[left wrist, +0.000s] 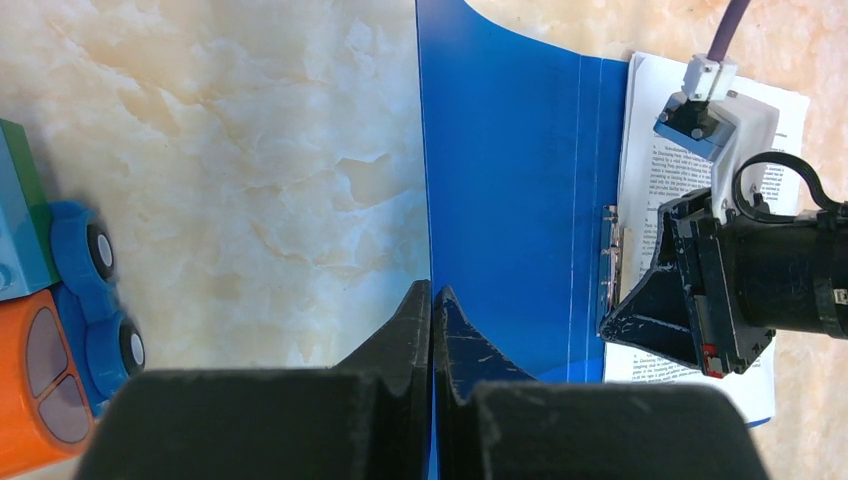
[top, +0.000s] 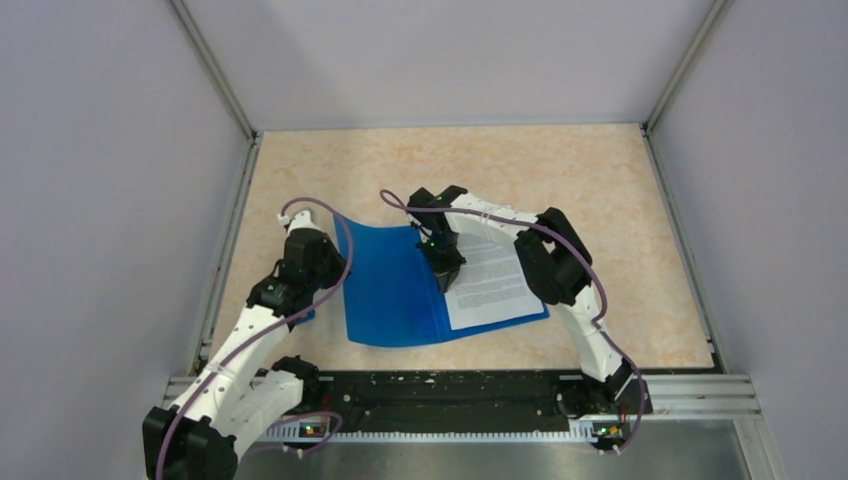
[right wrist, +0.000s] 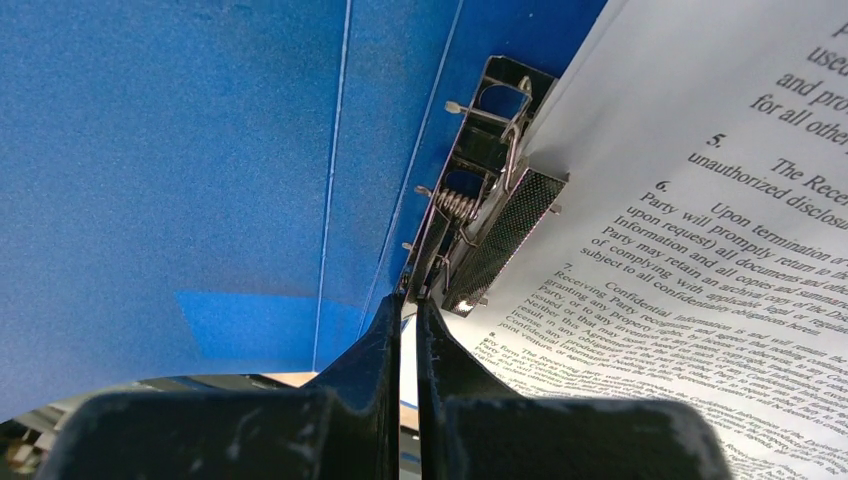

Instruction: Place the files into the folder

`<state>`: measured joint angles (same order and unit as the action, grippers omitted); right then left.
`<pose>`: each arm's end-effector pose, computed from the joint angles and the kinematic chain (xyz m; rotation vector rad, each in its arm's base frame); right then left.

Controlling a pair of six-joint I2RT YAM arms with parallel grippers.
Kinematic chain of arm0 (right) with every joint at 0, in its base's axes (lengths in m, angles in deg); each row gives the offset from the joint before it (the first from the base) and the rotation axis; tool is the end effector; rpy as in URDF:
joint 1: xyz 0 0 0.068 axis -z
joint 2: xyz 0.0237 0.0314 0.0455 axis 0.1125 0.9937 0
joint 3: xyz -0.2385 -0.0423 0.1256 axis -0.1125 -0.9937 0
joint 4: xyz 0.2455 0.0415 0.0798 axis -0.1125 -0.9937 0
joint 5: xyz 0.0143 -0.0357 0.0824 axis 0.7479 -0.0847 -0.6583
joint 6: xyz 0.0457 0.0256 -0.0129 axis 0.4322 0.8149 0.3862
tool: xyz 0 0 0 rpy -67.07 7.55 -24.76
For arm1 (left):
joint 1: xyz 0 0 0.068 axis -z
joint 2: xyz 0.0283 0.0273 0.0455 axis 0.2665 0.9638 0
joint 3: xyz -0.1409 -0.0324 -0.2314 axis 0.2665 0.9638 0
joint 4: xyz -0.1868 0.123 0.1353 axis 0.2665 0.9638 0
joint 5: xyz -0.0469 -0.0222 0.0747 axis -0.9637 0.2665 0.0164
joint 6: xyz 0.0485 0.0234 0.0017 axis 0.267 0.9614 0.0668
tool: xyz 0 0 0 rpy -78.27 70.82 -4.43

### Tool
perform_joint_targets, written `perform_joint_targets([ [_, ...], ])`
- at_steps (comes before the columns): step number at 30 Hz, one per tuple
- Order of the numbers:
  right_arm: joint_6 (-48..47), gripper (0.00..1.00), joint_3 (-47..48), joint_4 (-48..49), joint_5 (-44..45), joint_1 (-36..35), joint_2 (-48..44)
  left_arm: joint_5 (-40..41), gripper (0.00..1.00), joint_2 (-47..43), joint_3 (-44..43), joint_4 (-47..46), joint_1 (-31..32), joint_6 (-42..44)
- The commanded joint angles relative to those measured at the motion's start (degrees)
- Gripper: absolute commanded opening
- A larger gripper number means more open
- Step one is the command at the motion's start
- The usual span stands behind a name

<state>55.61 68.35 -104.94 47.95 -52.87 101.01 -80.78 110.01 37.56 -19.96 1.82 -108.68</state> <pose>0.2946 0.3195 0.1466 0.7433 -2.9513 -0.2691 0.1766 -0.0515 0.2439 -0.4679 2.2251 -0.4172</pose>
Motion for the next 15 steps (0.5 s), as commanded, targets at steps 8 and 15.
perform_joint_targets([
  [8,0.59,0.0,4.14,8.92,8.3,-0.44,15.86,-3.41,0.0,0.94,1.0,-2.54,1.52,-0.5],
  [15,-1.18,0.0,8.65,9.23,8.71,-0.44,17.61,-3.88,0.0,1.52,1.54,-3.61,1.62,-0.66],
])
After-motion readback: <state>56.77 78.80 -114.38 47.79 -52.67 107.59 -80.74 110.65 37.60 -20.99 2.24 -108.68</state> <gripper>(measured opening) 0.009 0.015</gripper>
